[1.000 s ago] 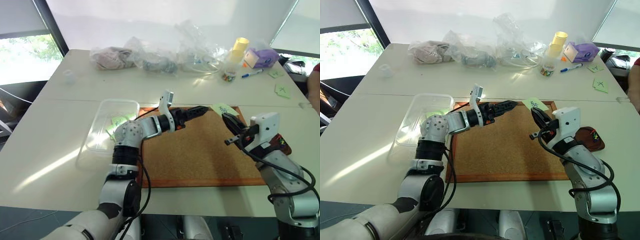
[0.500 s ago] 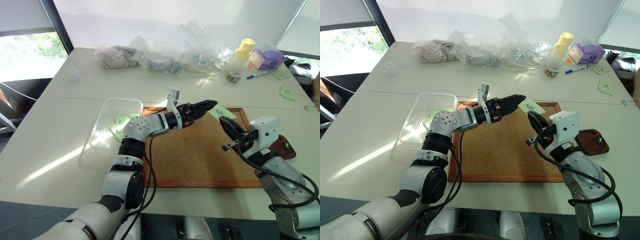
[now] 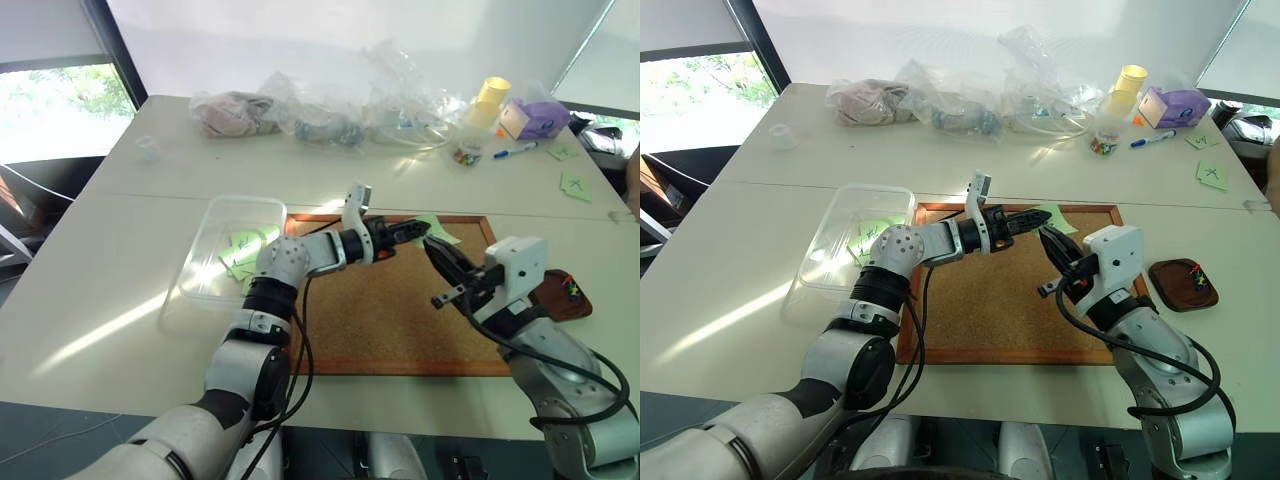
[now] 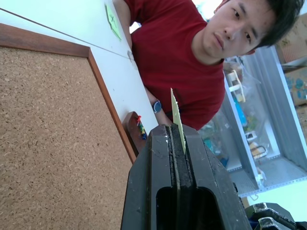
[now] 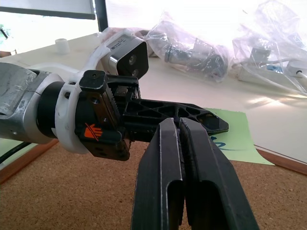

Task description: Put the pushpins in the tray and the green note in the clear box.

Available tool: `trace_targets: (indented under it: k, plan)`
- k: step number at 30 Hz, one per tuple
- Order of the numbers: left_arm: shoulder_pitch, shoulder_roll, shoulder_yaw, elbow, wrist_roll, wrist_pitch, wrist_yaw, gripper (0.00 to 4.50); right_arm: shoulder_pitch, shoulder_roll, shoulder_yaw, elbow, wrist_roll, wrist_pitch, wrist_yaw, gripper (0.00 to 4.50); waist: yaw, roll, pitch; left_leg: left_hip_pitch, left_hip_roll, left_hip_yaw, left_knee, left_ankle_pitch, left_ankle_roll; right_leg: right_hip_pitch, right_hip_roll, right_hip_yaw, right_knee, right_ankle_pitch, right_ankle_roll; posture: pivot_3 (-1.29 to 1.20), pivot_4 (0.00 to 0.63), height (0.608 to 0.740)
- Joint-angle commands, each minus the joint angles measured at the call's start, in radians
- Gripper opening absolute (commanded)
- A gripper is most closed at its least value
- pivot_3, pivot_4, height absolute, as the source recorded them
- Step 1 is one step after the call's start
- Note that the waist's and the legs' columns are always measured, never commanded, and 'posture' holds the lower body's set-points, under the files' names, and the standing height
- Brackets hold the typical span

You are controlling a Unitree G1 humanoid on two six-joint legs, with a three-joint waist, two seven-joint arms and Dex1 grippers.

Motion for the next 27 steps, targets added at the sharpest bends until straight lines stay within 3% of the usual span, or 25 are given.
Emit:
trace_targets:
  k: [1,3,9,27]
  plan:
    - [0.005,-0.073,-0.085,-0.107,0.053,-0.045,-0.027,0.03,-0.004,0.003,-0.013,-0.049,0.014,-0.013,-0.009,0.00,0.001,0.000,0.000,0.000,0.000,0.000,0.000,0.000,0.000,0.000,0.000,0.000,0.000,0.000,0.000,0.00,0.150,0.740]
    - [0.031,-0.048,-0.168,-0.158,0.128,-0.101,-0.048,0.03,-0.011,0.016,-0.029,-0.046,0.026,-0.018,-0.021,0.00,0.001,0.000,0.000,0.000,0.000,0.000,0.000,0.000,0.000,0.000,0.000,0.000,0.000,0.000,0.000,0.00,0.150,0.740]
    - [0.064,-0.021,-0.233,-0.211,0.204,-0.151,-0.057,0.03,-0.029,0.056,-0.064,-0.061,0.094,-0.014,-0.061,0.00,0.000,0.001,0.000,0.000,0.000,0.000,0.001,0.000,0.000,0.000,0.000,0.000,0.001,0.000,0.000,0.00,0.150,0.740]
    - [0.036,-0.002,-0.073,-0.264,0.146,-0.106,0.010,0.03,0.017,0.067,-0.128,-0.054,0.228,-0.026,-0.101,0.00,0.000,0.001,0.000,0.000,0.000,-0.001,0.002,0.000,0.000,0.000,0.000,0.000,0.002,0.001,0.001,0.00,0.150,0.740]
